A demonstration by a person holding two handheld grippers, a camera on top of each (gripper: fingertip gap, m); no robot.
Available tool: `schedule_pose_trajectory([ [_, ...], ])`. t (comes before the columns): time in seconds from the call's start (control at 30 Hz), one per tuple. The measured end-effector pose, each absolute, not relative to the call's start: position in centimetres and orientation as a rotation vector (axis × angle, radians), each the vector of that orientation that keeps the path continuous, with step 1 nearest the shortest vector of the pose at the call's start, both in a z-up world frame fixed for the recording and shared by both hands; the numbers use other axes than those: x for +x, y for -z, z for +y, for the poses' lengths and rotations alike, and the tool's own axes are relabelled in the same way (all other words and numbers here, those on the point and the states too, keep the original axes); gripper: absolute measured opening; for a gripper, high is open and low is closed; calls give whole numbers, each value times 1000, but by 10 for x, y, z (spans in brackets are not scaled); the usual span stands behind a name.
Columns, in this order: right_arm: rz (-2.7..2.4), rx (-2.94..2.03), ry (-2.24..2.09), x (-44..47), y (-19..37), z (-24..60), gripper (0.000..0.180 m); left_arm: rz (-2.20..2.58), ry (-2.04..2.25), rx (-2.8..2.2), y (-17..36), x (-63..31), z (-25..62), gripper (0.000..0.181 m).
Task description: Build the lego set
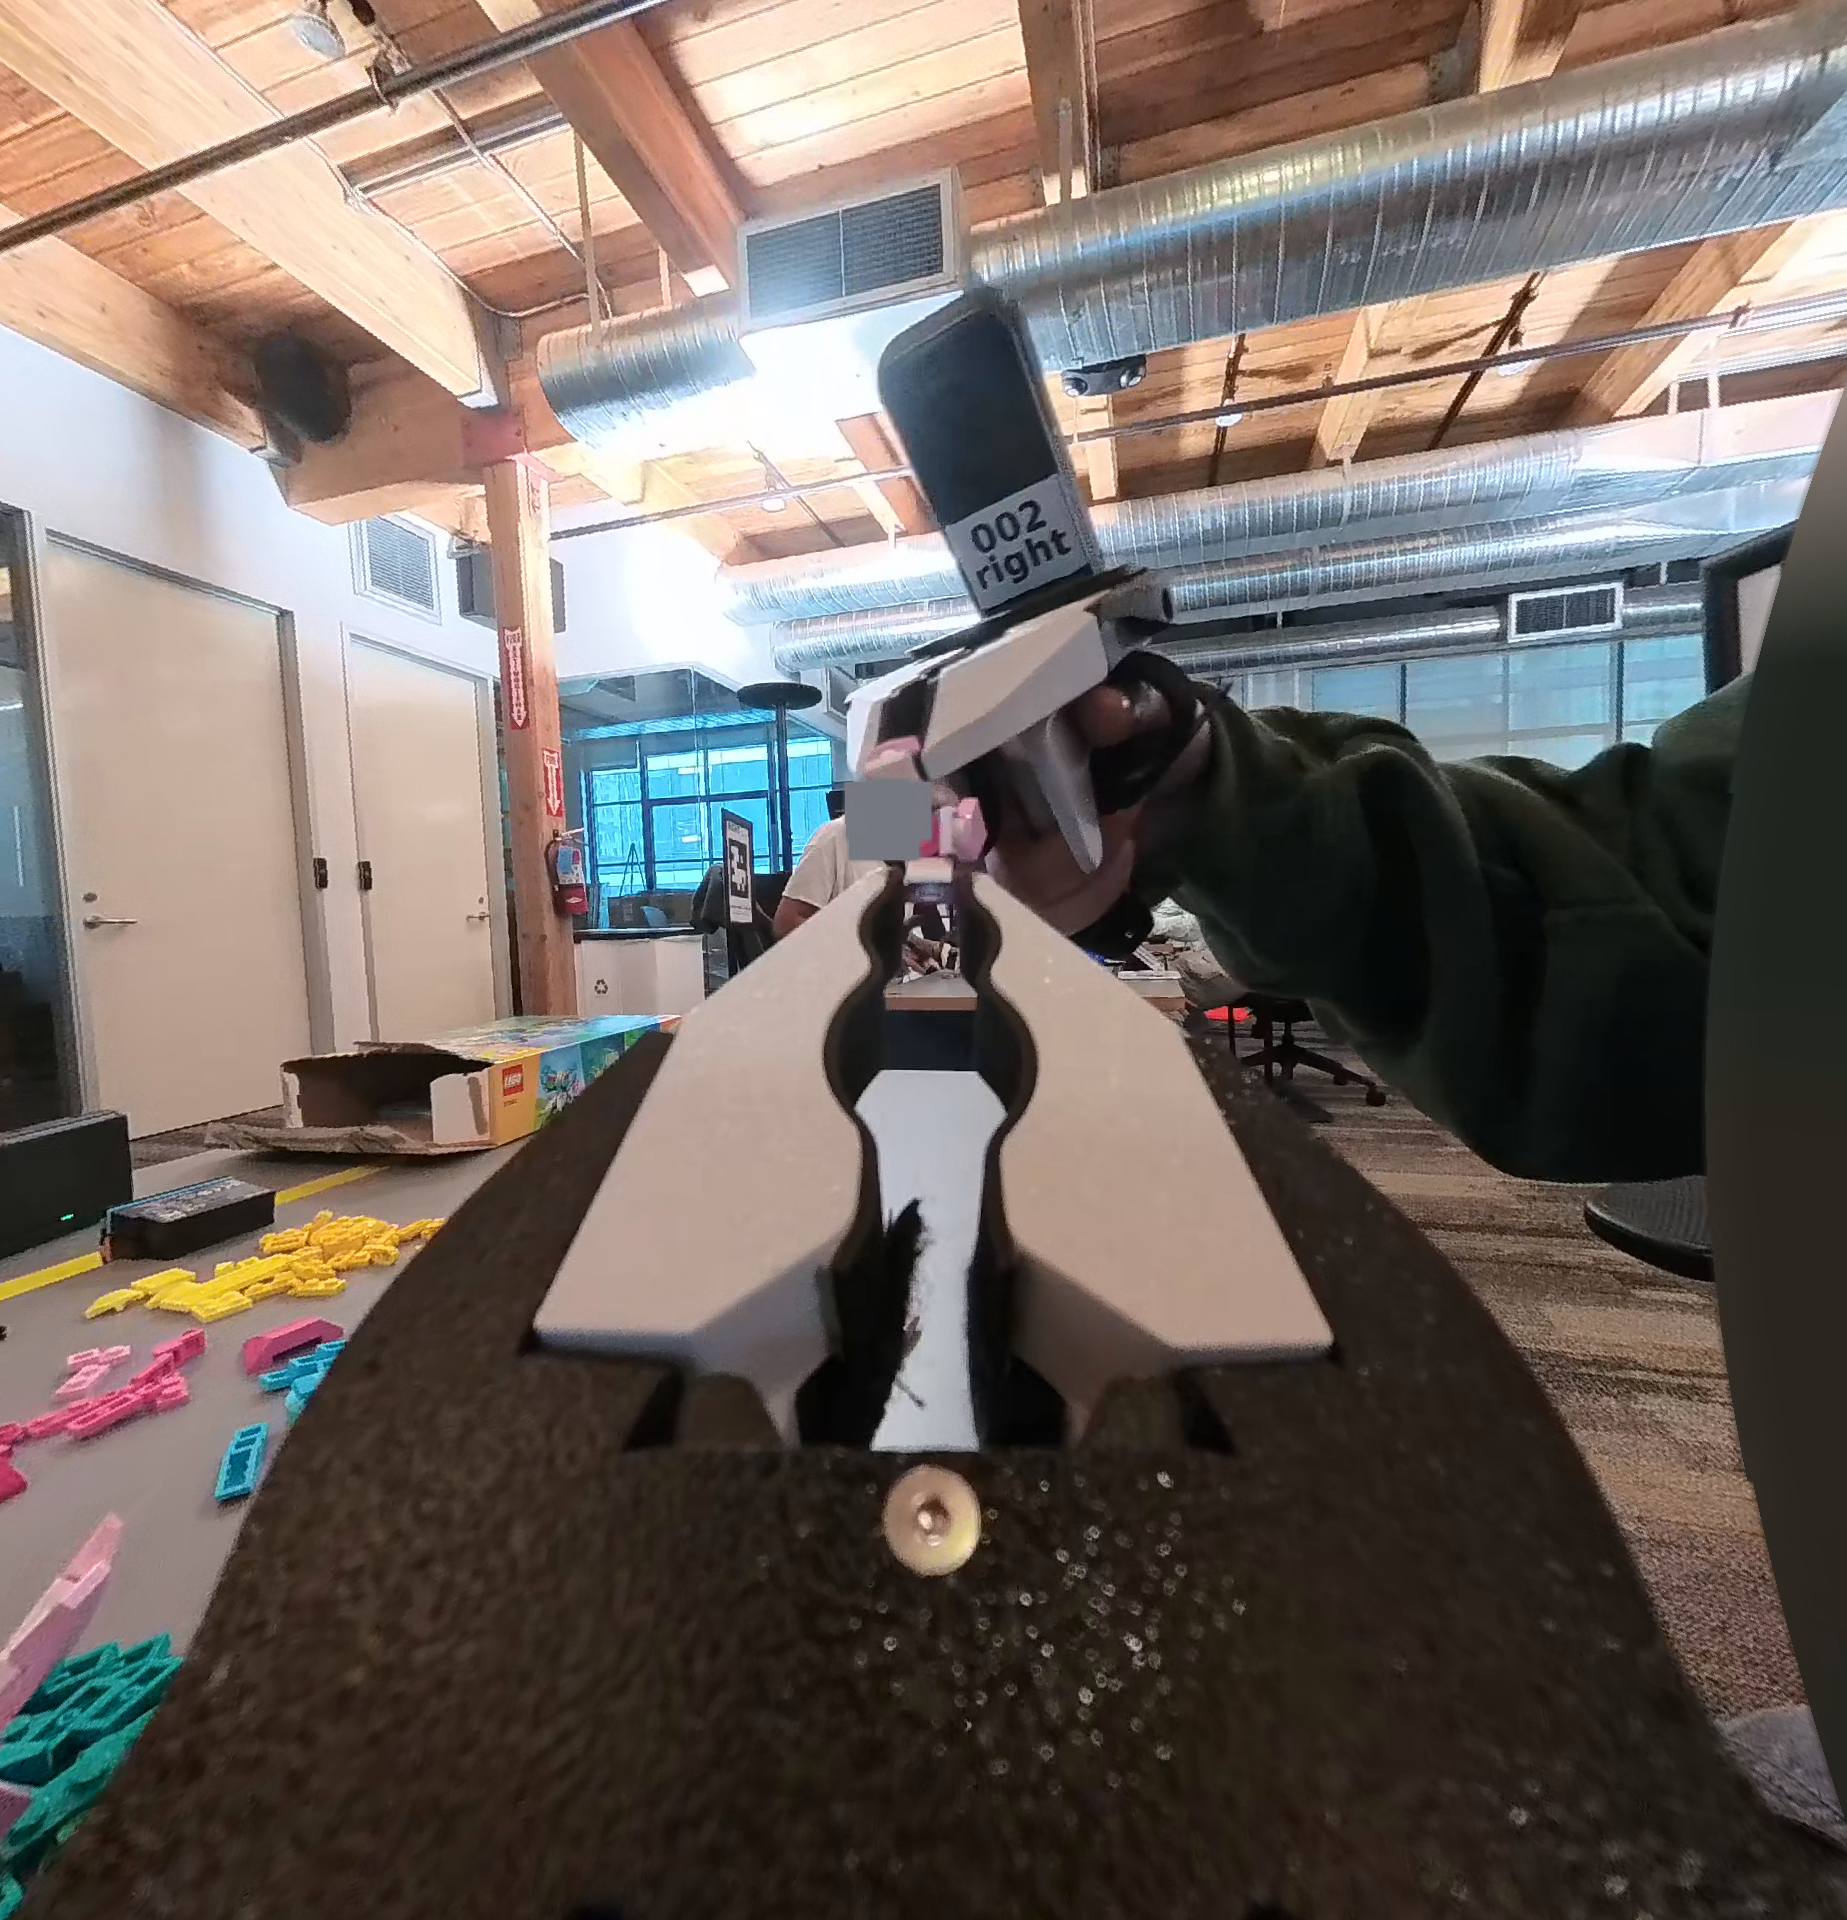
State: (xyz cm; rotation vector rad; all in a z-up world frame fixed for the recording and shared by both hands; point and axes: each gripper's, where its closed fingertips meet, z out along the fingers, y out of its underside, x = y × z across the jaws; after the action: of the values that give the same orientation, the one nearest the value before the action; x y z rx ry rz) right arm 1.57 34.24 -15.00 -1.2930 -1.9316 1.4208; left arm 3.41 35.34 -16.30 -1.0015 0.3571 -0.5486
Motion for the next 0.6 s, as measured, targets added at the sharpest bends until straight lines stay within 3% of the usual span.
schedule_pose_trajectory([
  [0.6,-1926,-1251,-1439,17,154,340,7,358,549,-994,162,34,353,7],
])
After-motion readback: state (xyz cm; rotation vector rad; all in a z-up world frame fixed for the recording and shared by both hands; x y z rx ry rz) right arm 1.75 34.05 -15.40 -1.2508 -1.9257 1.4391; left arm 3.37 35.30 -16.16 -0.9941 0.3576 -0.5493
